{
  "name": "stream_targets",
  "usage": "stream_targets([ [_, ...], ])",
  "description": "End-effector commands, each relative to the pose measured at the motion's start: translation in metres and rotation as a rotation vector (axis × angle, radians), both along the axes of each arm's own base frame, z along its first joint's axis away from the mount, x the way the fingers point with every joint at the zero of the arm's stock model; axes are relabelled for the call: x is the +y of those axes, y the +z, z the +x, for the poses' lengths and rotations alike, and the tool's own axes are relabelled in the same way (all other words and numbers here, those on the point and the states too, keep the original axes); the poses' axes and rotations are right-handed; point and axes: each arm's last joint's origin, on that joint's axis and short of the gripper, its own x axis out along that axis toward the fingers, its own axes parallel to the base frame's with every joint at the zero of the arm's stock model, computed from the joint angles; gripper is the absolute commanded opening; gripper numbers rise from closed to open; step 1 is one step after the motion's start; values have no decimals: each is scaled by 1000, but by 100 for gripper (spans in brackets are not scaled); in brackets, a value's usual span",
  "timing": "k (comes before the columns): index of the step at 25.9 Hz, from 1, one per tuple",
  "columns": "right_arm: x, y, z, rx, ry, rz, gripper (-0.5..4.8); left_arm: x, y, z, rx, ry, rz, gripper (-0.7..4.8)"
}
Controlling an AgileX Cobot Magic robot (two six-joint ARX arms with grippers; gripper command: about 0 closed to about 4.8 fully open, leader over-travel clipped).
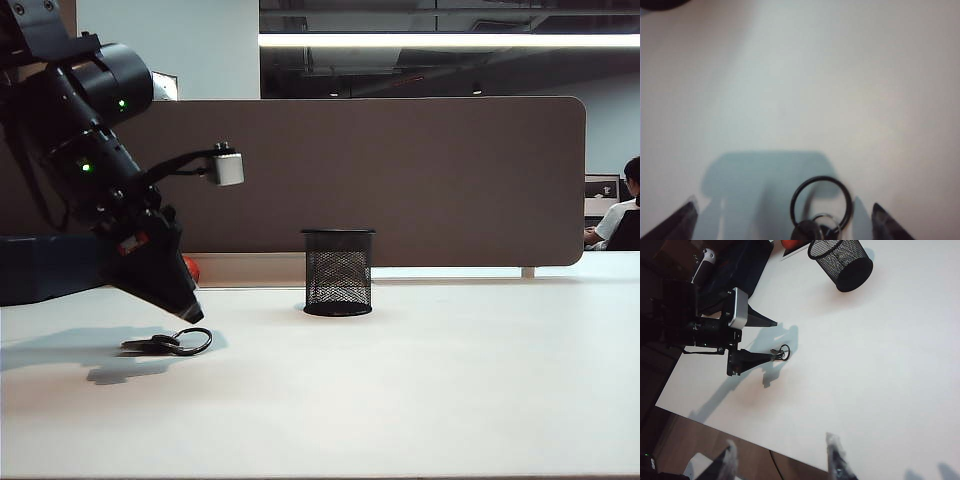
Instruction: Pick up a bunch of keys from the table, then put them into the black basket.
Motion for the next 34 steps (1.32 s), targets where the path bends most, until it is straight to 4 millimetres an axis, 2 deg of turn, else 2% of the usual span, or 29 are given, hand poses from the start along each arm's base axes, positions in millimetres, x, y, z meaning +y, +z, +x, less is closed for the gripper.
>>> stream_targets([
  [1,0,2,0,-8,3,2,234,-1,-3,3,-9,5,7,479],
  [16,1,2,-1,-4,45,23,234,-4,-17,14,-39,18,15,463],
  [20,1,2,-1,-4,46,23,234,-5,-17,16,-60,19,8,430],
  [23,1,2,-1,-4,46,23,234,-5,-19,17,-62,20,10,430],
  [29,1,2,-1,-4,45,23,234,-5,-36,20,-9,28,43,429],
  [33,1,2,-1,-4,44,22,234,-5,-38,19,4,28,49,321],
  [34,1,2,-1,-4,42,21,234,-5,-38,19,9,28,50,253],
])
